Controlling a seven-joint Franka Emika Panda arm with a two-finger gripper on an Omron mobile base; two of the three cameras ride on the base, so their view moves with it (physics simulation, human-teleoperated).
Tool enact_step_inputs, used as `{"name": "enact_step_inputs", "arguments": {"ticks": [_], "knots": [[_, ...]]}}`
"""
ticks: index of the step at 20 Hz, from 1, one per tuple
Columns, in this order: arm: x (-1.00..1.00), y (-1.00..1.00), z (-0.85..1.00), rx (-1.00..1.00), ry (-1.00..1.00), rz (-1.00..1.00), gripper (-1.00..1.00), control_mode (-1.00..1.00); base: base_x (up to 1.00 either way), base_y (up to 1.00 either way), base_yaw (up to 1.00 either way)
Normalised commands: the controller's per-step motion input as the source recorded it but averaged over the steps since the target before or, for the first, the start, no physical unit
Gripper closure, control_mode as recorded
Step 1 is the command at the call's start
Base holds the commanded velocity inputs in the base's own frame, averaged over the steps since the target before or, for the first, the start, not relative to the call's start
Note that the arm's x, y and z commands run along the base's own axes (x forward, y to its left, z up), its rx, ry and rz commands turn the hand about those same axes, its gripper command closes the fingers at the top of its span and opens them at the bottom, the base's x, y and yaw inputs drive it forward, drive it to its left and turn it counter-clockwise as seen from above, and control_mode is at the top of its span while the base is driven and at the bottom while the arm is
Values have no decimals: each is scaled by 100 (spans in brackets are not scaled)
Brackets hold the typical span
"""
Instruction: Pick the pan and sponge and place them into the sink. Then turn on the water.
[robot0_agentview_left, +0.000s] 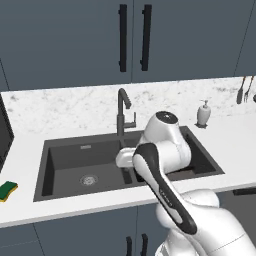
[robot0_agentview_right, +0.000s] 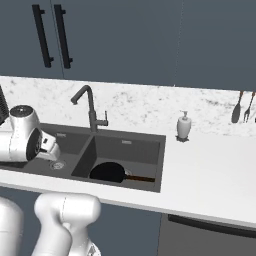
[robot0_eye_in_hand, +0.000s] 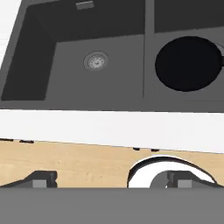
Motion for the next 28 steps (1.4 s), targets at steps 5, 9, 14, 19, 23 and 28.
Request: {"name": "enact_step_inputs", "arguments": {"ticks": [5, 9, 14, 19, 23, 28], "knots": [[-32, 9, -2, -3, -2, 11, -100, -100, 0, 0, 0], [-3, 29, 0, -8, 3, 19, -100, -100, 0, 0, 0], [0, 53, 0, -9, 11, 19, -100, -100, 0, 0, 0], [2, 73, 0, -10, 14, 17, -100, -100, 0, 0, 0], [0, 75, 0, -7, 16, 15, -100, -100, 0, 0, 0], [4, 72, 0, -2, 5, 14, -100, -100, 0, 0, 0]]}}
